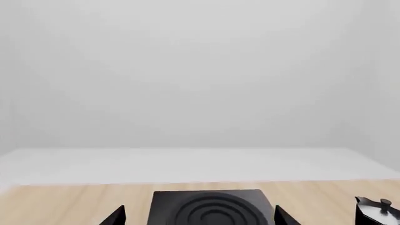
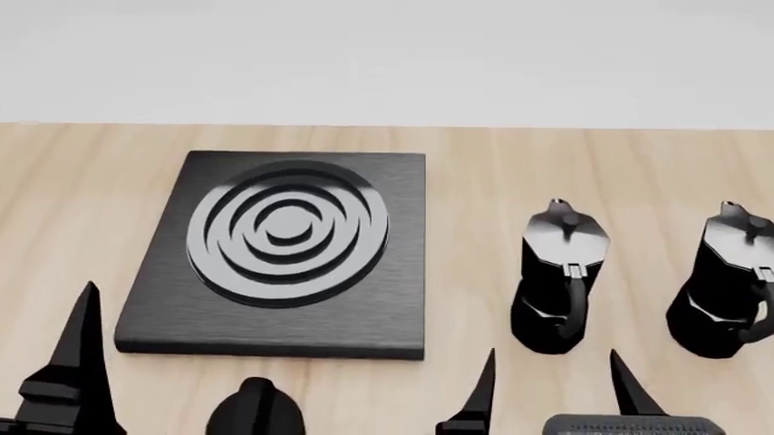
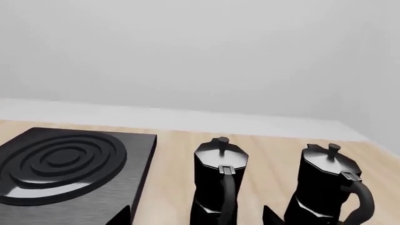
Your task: Put the right moka pot on the stove.
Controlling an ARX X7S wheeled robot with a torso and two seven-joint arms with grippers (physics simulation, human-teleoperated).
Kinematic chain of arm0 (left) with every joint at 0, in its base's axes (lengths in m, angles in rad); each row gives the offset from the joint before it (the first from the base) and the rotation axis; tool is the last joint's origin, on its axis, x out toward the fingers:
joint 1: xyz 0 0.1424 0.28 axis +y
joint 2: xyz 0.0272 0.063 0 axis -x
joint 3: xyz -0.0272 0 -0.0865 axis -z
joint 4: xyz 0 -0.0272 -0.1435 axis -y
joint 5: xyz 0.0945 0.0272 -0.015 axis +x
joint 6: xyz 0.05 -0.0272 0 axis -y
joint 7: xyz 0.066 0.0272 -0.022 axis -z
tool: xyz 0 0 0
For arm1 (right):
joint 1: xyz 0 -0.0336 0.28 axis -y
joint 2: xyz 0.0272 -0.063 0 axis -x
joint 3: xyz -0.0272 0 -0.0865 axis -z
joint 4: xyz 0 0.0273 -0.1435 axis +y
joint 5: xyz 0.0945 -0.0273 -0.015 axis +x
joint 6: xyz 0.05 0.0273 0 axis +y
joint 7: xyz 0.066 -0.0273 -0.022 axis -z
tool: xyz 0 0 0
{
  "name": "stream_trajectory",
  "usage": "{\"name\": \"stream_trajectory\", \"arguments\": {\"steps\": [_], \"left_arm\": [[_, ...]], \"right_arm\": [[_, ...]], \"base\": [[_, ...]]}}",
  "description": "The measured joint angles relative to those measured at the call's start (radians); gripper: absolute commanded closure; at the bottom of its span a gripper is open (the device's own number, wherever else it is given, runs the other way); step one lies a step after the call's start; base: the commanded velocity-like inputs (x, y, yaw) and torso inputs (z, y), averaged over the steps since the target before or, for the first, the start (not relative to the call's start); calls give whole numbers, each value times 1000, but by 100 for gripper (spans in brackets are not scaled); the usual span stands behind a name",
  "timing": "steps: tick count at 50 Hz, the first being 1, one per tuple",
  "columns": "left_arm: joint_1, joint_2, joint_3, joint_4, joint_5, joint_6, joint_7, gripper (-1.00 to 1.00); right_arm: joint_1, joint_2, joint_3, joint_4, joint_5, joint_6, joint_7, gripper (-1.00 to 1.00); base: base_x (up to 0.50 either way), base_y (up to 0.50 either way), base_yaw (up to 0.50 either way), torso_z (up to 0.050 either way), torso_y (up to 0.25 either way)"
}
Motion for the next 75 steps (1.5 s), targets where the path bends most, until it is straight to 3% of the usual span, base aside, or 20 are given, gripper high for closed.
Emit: {"name": "stream_trajectory", "arguments": {"steps": [75], "left_arm": [[4,-26,34,-13,16,39,-19,-100]], "right_arm": [[10,18,-21,6,7,5,20,-100]], "base": [[0,0,0,0,-116]]}}
